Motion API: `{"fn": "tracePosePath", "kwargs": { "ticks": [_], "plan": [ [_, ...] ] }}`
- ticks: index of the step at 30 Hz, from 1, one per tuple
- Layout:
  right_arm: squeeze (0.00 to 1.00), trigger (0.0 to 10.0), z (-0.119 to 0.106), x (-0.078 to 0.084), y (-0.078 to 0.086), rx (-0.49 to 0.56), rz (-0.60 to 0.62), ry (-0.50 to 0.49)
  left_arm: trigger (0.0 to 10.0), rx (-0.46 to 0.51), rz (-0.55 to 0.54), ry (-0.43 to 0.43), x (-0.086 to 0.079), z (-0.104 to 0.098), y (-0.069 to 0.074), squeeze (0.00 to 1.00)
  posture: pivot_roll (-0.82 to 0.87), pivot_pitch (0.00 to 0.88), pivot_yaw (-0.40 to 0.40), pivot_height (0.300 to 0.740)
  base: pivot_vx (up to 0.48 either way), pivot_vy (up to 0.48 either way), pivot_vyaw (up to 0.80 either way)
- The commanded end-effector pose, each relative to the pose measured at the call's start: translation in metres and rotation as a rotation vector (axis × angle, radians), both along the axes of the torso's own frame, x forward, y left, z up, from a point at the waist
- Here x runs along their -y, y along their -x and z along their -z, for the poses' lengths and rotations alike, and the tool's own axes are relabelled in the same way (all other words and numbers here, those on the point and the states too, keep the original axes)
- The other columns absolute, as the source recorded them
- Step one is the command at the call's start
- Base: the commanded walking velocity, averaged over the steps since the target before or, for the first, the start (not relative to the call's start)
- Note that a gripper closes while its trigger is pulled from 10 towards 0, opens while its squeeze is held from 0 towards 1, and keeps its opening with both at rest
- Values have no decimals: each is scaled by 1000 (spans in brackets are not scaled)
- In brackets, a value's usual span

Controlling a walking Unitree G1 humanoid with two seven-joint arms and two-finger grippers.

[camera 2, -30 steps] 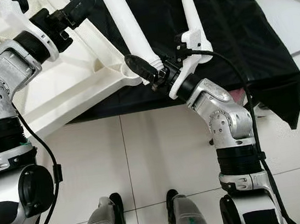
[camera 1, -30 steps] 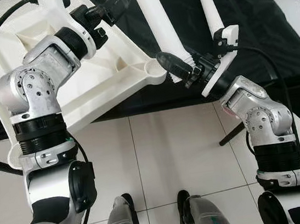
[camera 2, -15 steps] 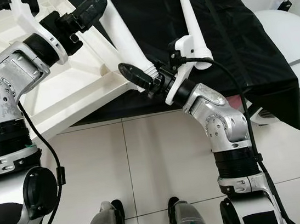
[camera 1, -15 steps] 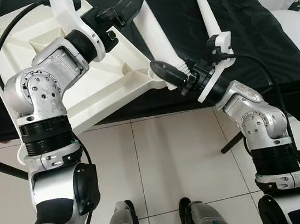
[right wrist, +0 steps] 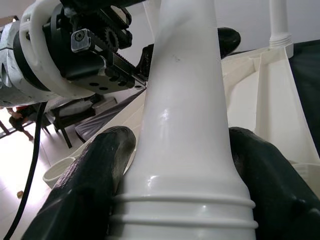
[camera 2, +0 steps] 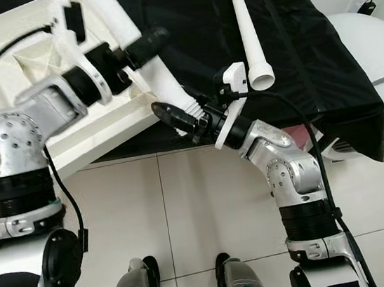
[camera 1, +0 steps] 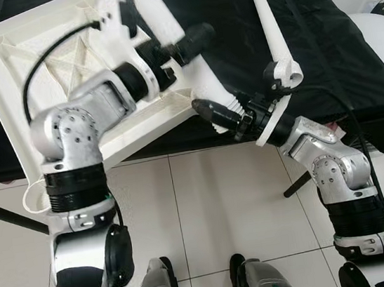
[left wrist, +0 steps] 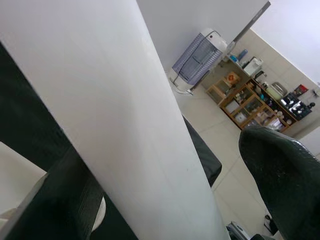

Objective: Building children table

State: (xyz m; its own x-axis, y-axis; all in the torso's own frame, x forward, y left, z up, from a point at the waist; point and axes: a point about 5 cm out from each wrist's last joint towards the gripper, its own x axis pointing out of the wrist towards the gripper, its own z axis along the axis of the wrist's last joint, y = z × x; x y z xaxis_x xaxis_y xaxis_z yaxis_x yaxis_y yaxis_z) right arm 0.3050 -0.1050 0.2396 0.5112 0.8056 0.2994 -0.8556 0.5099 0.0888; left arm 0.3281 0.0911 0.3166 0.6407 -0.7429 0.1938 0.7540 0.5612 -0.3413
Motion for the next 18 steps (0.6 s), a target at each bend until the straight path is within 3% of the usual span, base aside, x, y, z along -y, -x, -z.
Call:
{"fn": "tracePosePath", "kwargs": {
  "ticks": [1,15,16,17,18],
  "plan": [
    [0,10000,-3,-1,5,30,-28,-9,10000,4,32,-5,3,2,3,0,-32,184,10,740,0,0,0],
    [0,10000,1,2,9,38,-42,6,10000,-12,-61,29,-17,-15,-7,0,-30,175,9,740,0,0,0],
    [0,10000,1,2,9,41,-40,9,9059,-26,-58,34,-17,-15,-8,0,-30,173,11,740,0,0,0],
    [0,10000,1,2,9,41,-40,9,9059,-26,-58,34,-17,-15,-8,0,-30,173,11,740,0,0,0],
    [0,10000,1,3,10,44,-39,12,6157,-35,-57,36,-17,-14,-8,0,-30,173,11,740,0,0,0]
  ]
}}
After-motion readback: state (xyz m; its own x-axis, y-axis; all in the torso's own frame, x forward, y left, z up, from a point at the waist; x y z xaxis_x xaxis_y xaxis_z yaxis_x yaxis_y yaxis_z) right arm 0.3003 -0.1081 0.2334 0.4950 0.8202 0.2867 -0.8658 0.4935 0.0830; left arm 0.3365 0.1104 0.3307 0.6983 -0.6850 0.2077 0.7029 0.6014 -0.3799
